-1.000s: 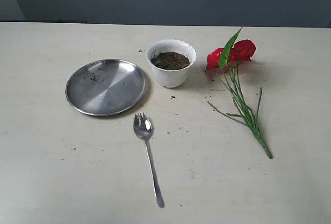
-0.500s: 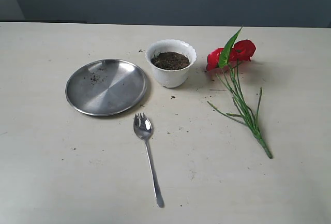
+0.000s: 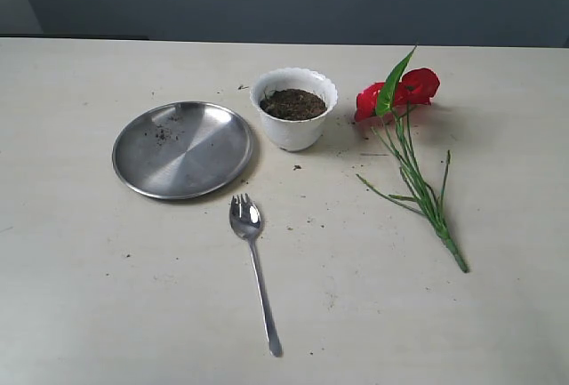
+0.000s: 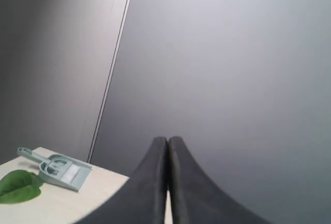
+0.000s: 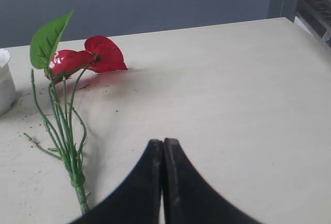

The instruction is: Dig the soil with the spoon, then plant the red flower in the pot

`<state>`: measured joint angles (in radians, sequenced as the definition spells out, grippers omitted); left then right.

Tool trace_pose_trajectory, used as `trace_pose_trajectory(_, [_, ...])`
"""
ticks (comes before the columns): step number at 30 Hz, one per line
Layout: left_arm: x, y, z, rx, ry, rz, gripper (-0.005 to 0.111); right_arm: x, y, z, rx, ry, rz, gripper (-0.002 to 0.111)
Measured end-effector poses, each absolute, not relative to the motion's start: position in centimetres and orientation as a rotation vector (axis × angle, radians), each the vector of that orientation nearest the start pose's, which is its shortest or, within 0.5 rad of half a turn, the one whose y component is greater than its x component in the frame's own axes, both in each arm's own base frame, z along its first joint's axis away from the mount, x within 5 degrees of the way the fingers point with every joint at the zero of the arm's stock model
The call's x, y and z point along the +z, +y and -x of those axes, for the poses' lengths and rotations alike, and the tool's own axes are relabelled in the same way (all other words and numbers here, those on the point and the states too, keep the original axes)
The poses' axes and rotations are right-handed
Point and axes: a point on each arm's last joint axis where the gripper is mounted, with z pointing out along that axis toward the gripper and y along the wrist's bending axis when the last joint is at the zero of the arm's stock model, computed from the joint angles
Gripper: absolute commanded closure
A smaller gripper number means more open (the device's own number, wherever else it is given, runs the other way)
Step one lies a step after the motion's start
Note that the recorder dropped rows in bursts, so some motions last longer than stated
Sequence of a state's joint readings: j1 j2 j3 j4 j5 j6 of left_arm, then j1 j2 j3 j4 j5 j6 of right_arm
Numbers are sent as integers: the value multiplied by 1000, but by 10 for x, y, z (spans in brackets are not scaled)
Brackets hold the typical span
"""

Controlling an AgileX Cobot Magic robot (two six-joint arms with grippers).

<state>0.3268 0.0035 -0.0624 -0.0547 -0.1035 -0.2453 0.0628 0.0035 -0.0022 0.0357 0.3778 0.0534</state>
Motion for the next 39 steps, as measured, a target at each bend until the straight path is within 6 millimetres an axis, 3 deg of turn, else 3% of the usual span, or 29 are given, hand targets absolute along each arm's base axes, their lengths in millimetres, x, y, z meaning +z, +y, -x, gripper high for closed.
trace_pose_trajectory(7, [278,13,-38,-2,1146,395,106,180,5,-53,116,1864,-13,108])
trace_pose_trajectory(14, [309,6,-27,206,1066,185,106,180,5,-53,116,1864,-13,108])
trace_pose_trajectory(25, [332,0,-16,382,1042,53,106,180,5,-53,116,1864,-13,108])
trace_pose_trajectory(39, [360,12,-52,408,1180,39,106,180,5,-53,116,1864,-13,108])
